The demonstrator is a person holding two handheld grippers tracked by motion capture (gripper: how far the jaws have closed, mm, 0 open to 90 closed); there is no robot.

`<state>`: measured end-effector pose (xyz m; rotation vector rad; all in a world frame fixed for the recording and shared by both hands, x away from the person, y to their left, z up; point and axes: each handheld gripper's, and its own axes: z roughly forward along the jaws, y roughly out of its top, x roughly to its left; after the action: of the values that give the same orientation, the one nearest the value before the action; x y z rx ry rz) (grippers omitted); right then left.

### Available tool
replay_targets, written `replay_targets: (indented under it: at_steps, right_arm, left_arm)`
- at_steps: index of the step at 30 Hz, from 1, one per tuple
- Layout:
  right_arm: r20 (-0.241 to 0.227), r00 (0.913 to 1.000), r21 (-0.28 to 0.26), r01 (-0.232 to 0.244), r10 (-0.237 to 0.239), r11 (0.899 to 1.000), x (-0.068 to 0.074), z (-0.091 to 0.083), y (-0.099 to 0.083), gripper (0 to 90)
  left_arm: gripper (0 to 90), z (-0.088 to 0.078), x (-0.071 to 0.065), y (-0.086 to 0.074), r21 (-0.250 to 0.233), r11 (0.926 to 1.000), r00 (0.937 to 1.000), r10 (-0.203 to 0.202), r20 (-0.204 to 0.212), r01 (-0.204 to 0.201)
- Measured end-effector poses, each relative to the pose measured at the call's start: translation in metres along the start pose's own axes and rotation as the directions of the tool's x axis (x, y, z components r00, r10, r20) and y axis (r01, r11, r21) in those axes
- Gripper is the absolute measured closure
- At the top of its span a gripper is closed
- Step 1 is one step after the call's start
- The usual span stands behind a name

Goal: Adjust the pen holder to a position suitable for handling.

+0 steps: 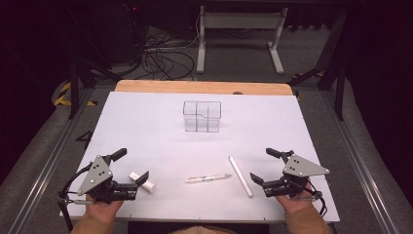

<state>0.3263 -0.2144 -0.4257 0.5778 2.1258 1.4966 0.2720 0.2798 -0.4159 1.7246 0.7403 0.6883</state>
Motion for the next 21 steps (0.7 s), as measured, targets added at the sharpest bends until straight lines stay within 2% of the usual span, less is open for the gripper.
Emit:
replay_targets:
  at_steps: [11,21]
  right_arm:
    - [-0.012,0.9999,0.007,0.005,-0.005,1.000,0.0009,0.0020,0.0023,8.9]
    - [-0.025,0.9996,0.023,0.017,-0.017,1.000,0.0013,0.0068,0.0085,10.5]
  left_arm:
    - [2.1,0.0007,-0.0011,0.0015,0.001,0.9999,0.9999,-0.011,0.012,0.011]
    - [2.7,0.0002,-0.0031,0.0023,0.000,1.0000,0.9998,0.000,0.020,0.000]
